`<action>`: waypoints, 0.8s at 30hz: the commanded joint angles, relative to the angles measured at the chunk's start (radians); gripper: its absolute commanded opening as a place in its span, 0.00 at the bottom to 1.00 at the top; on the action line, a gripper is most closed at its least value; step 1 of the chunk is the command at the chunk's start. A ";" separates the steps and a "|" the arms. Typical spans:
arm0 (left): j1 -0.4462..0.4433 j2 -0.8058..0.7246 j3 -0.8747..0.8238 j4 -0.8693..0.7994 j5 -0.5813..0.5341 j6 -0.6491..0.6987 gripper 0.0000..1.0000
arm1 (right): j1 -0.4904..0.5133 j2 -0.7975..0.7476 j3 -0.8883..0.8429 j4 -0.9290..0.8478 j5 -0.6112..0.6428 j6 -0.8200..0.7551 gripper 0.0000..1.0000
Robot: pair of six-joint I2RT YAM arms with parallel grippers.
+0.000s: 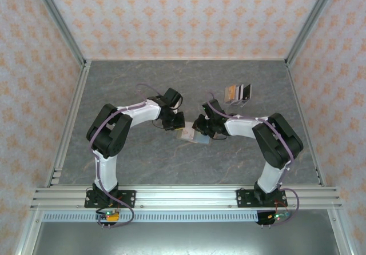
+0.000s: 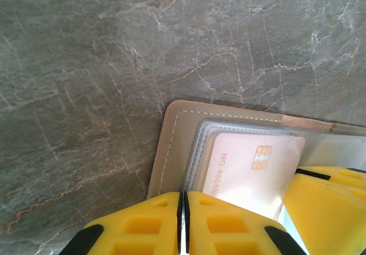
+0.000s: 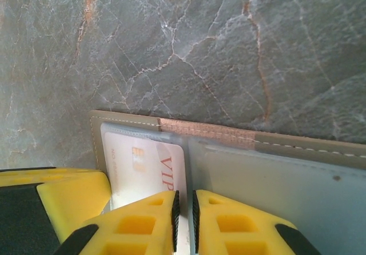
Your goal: Take the credit cards out of the card holder
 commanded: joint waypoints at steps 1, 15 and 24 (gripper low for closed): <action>-0.007 0.014 -0.036 -0.005 0.002 -0.005 0.12 | 0.000 0.018 -0.018 0.032 -0.014 -0.008 0.17; -0.007 0.004 -0.040 -0.011 -0.019 0.001 0.08 | -0.003 -0.058 -0.065 0.041 0.073 -0.020 0.06; -0.005 -0.037 -0.036 -0.027 -0.019 0.002 0.13 | -0.017 -0.106 -0.100 0.026 0.128 -0.018 0.01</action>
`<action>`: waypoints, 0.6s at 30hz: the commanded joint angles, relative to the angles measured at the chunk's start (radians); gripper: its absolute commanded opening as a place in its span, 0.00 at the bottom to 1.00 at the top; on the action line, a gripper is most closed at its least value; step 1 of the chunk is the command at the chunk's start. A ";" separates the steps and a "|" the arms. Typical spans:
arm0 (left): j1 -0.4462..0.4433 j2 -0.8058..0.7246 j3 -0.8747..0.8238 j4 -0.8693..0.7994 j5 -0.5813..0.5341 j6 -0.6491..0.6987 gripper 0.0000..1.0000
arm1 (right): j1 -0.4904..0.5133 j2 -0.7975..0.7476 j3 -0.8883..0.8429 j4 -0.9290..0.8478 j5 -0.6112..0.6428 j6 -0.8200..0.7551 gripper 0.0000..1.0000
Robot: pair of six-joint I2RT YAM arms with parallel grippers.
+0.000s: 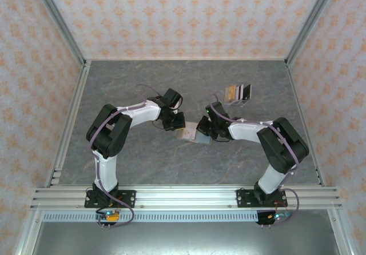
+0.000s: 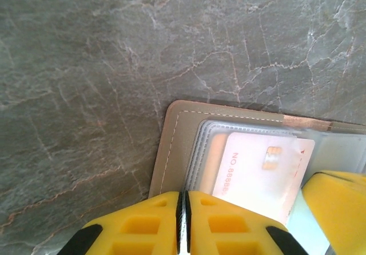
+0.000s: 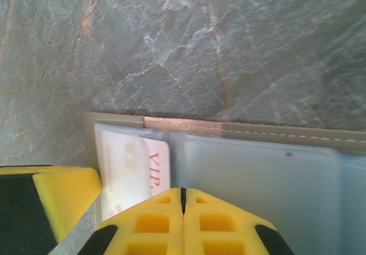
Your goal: Take the credit cards out of the card holder
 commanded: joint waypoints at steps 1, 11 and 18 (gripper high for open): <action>-0.005 -0.032 -0.021 -0.045 -0.025 0.007 0.14 | -0.012 -0.033 -0.018 -0.015 0.056 -0.010 0.01; -0.005 -0.094 0.011 -0.044 0.017 0.018 0.14 | -0.014 -0.041 -0.014 0.043 -0.058 0.003 0.16; -0.005 -0.054 0.017 -0.016 0.070 0.007 0.12 | -0.012 -0.003 0.007 0.064 -0.105 0.033 0.21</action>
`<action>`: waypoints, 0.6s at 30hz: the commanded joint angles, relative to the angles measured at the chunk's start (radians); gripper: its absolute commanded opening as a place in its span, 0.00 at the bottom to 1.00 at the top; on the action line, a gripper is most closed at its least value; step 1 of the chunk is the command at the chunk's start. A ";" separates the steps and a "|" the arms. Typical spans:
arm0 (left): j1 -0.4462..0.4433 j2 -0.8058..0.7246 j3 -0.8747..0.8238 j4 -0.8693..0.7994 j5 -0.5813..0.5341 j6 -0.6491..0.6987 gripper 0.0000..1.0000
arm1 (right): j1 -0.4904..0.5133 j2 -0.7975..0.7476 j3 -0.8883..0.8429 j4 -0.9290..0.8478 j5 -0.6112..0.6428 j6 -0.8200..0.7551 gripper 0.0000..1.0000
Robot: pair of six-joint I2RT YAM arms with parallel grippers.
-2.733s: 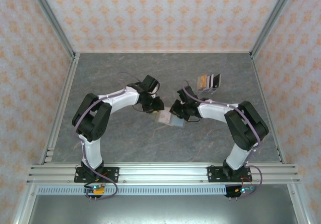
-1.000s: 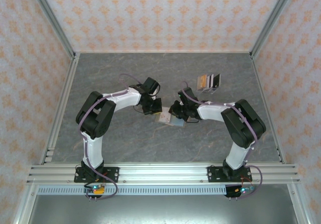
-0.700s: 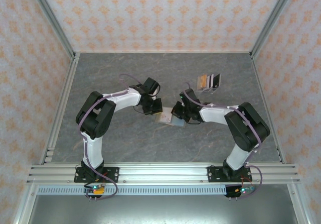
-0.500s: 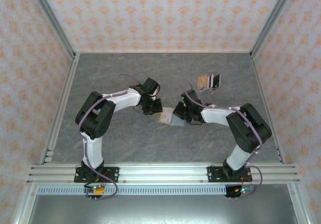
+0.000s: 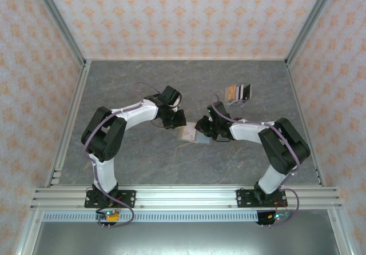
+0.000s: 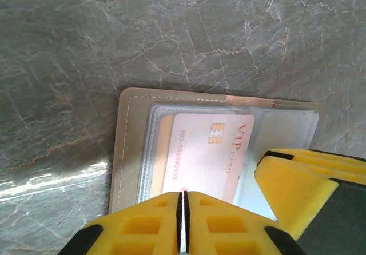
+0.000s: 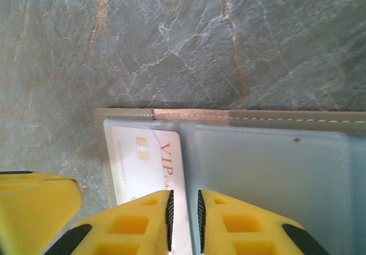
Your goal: Take the credit cards out of the card holder
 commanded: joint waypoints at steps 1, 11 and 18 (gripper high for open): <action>-0.004 0.010 0.016 -0.005 0.021 0.006 0.12 | -0.003 0.013 0.020 0.027 -0.024 0.015 0.21; -0.004 0.074 -0.007 -0.010 -0.017 -0.002 0.12 | -0.003 0.063 0.046 -0.003 -0.030 0.006 0.21; -0.004 0.079 -0.033 -0.009 -0.028 -0.003 0.11 | -0.002 0.083 0.046 0.035 -0.053 0.011 0.20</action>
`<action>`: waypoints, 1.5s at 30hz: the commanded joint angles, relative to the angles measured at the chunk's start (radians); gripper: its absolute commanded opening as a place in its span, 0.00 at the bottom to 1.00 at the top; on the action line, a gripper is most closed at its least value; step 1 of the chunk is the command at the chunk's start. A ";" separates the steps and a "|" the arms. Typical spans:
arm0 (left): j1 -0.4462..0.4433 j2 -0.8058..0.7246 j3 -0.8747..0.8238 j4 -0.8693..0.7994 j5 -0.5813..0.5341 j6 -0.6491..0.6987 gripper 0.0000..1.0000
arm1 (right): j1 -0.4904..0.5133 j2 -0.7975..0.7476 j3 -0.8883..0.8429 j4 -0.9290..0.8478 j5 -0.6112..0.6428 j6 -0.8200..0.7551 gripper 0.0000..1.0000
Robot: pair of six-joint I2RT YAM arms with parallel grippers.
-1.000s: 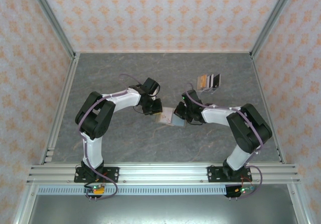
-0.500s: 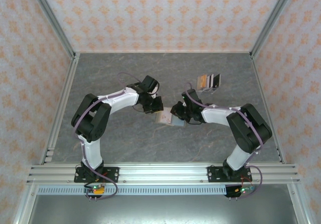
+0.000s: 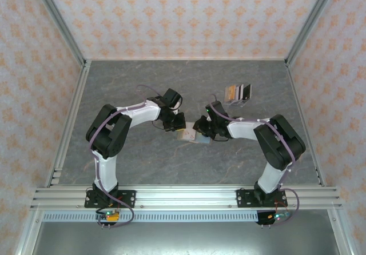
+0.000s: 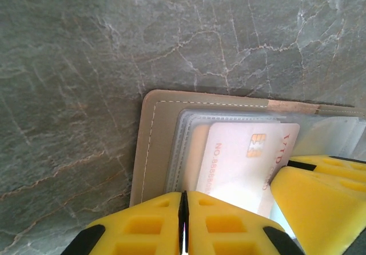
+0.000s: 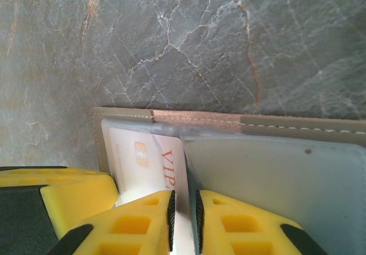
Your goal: Take the credit cards out of the card holder
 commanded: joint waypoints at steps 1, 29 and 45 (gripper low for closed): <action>-0.004 0.017 -0.035 -0.018 -0.029 0.000 0.11 | -0.003 0.021 0.016 0.026 -0.012 0.007 0.19; -0.004 -0.024 -0.002 -0.045 -0.033 0.033 0.13 | -0.029 -0.053 -0.046 0.041 0.033 -0.007 0.03; -0.015 0.041 0.074 -0.068 -0.001 0.064 0.14 | -0.029 -0.059 -0.043 0.036 0.044 -0.014 0.04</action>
